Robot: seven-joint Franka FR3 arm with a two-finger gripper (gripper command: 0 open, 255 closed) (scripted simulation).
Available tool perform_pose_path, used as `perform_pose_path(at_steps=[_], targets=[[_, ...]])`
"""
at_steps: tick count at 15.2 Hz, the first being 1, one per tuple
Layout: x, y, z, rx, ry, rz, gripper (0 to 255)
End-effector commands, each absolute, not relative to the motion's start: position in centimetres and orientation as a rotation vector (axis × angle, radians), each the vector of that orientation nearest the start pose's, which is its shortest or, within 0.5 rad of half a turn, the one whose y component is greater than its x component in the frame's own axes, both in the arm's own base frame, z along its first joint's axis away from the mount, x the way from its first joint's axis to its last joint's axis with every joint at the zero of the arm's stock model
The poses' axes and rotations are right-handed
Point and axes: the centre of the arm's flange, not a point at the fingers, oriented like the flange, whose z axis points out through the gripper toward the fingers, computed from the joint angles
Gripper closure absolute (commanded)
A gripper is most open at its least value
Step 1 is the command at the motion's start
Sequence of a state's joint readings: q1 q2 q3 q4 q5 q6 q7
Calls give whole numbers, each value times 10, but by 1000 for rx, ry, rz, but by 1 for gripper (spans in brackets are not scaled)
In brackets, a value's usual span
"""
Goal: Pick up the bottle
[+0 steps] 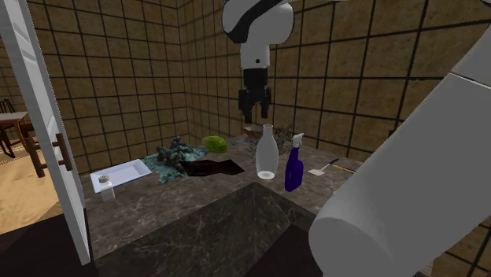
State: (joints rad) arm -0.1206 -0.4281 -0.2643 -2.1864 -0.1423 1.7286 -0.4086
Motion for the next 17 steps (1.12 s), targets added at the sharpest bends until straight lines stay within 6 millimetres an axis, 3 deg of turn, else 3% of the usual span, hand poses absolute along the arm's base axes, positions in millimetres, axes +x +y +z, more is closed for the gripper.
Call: perform_pose_path(at_steps=[1,17], targets=[[396,-208,539,-3152,-113,80,0],[473,-393,488,-3143,-73,85,0]])
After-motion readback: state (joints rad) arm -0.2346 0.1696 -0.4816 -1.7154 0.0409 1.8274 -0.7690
